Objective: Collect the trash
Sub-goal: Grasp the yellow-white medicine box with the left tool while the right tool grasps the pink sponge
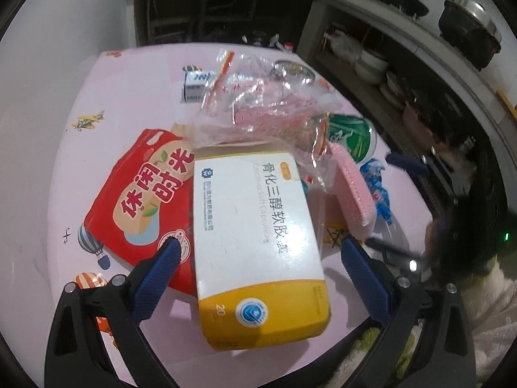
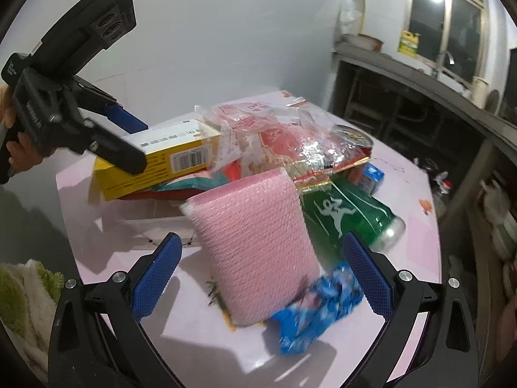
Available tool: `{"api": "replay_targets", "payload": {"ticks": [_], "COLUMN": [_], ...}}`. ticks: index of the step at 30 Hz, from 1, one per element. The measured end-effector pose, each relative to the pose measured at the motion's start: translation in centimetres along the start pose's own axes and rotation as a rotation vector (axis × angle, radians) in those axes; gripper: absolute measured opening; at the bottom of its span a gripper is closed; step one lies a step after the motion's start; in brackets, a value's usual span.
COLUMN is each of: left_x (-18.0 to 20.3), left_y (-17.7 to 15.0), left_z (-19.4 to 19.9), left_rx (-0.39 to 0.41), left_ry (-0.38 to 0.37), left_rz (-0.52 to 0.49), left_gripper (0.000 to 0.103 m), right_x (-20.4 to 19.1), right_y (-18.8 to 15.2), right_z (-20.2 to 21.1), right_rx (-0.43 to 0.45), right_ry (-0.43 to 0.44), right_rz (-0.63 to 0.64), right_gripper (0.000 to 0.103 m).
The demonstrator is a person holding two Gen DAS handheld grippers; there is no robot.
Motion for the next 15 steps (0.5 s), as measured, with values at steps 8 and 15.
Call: {"api": "replay_targets", "payload": {"ticks": [8, 15], "left_x": [-0.4, -1.1], "left_y": [0.3, 0.1], "left_z": [-1.0, -0.5], "left_rx": [-0.07, -0.056], "left_ry": [0.001, 0.001], "left_rz": [0.034, 0.086], "left_gripper": [0.079, 0.073], "right_x": [1.1, 2.0], "right_y": [0.8, 0.6], "right_z": [-2.8, -4.8], "right_rx": [-0.072, -0.117], "right_ry": [0.138, 0.192], "right_rz": [0.013, -0.011], "right_gripper": [0.095, 0.086]}}
Point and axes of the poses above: each gripper's, at about its wrist camera, not at the fingertips, and z roughly against the way its jaws point, x to its right, y to its top, the point moved 2 cm from there along -z, roughly the way its jaws point, and after that the axes turned 3 degrees about -z, right-handed, at the moved point
